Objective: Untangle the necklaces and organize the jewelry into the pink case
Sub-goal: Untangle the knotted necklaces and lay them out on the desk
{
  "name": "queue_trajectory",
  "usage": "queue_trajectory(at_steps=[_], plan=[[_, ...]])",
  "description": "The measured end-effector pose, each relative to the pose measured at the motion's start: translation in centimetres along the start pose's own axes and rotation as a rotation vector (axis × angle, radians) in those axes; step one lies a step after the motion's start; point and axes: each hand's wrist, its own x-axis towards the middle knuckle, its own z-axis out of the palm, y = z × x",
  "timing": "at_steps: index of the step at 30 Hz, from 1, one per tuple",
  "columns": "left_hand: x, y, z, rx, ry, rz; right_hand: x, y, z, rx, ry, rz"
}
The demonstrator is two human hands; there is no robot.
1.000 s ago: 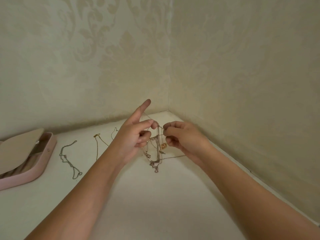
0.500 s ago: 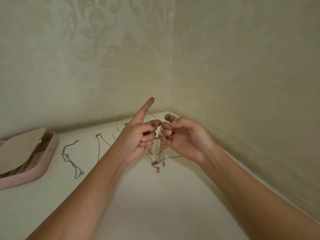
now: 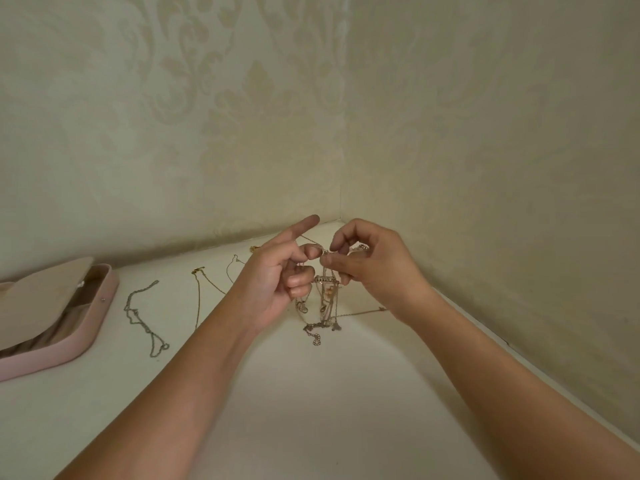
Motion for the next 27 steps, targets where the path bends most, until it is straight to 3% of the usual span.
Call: queue_trajectory(at_steps=[8,16,20,24,27], plan=[[-0.2,0.2,0.2,-0.044,-0.009,-0.029,-0.4,-0.3,0.2,0.015,0.042,-0.055],[-0.2,0.3,0.3,-0.007,-0.016,-0.048,-0.4,0.8,2.0,0.147,0.174,0.064],[0.1,0.0,0.2,0.065,0.081,-0.028,-0.4,0.6,1.4,0.103,0.224,0.051],[0.3,-0.5,-0.2,0.281,0.227,0.062,-0.3,0.0,0.2,0.106,0.136,0.041],[0.3,-0.7,-0.2,0.316,0.253,0.092,-0.3,0.3,0.5,-0.03,0.162,-0.003]])
